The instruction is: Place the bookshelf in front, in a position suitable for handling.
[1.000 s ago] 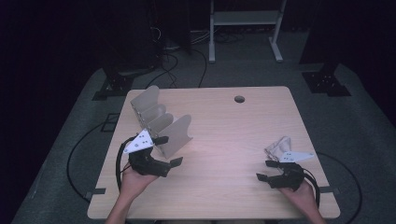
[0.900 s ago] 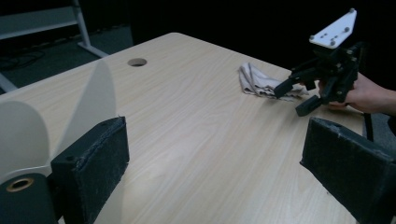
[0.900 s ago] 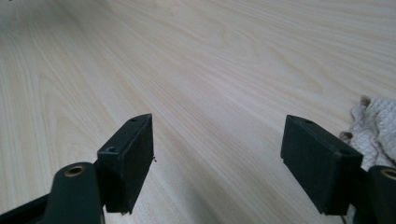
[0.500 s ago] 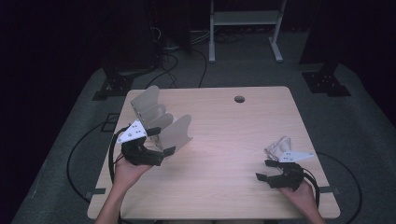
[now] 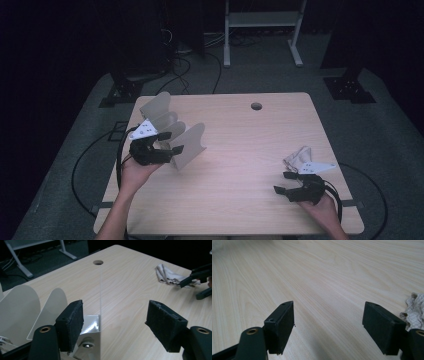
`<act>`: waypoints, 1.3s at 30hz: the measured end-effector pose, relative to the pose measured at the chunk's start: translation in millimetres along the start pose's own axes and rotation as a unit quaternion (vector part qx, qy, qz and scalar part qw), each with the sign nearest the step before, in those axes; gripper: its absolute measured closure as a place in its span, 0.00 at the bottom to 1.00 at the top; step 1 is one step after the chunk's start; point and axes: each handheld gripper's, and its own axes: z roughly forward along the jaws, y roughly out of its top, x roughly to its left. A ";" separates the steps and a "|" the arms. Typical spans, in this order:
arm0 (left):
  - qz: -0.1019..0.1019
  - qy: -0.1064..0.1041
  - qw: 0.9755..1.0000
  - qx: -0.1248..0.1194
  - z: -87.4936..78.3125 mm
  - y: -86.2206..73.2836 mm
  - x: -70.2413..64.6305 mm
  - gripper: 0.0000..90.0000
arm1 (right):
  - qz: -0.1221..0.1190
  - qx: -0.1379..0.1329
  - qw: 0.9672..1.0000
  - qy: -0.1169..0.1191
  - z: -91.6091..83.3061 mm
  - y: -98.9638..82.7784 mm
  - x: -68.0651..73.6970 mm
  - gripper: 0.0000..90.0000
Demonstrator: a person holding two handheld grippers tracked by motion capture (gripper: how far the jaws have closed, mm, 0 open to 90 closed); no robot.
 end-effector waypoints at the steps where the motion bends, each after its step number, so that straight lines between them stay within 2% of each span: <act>1: 0.000 0.000 1.000 0.000 0.0 0.0 0.0 0.36 | 0.000 0.000 1.000 0.000 0.0 0.0 0.0 0.28; 2: -0.003 0.000 1.000 0.002 1.3 0.3 1.5 0.36 | -0.001 0.000 1.000 0.001 0.5 -0.1 -0.1 0.28; 4: -0.007 0.004 1.000 0.008 4.5 1.2 4.7 0.45 | -0.003 -0.001 1.000 0.001 0.1 0.2 0.3 0.28; 6: -0.008 0.007 1.000 0.015 6.7 1.7 6.0 0.50 | -0.003 -0.003 1.000 0.001 -0.1 0.2 0.1 0.28; 10: -0.002 0.014 1.000 0.027 10.2 2.8 7.2 0.60 | -0.002 0.000 1.000 0.002 0.7 -0.4 -0.6 0.28; 12: -0.002 0.012 1.000 0.023 10.7 3.5 7.8 0.65 | -0.002 0.000 1.000 0.002 0.2 -0.2 -0.3 0.28; 17: -0.004 0.009 1.000 0.029 12.1 4.8 10.1 0.72 | 0.000 -0.002 1.000 0.002 0.7 -0.6 -2.0 0.28; 25: 0.007 -0.003 0.999 0.049 17.0 10.7 9.4 0.83 | 0.005 -0.003 1.000 0.003 0.3 -0.7 -3.4 0.28; 28: 0.001 -0.012 0.999 0.051 19.1 10.7 10.8 0.87 | 0.004 -0.002 1.000 0.003 -0.1 -0.8 -3.2 0.28; 39: -0.007 -0.013 0.999 0.050 18.9 10.4 13.4 0.98 | 0.006 -0.005 1.000 0.001 -0.2 -0.9 -5.0 0.28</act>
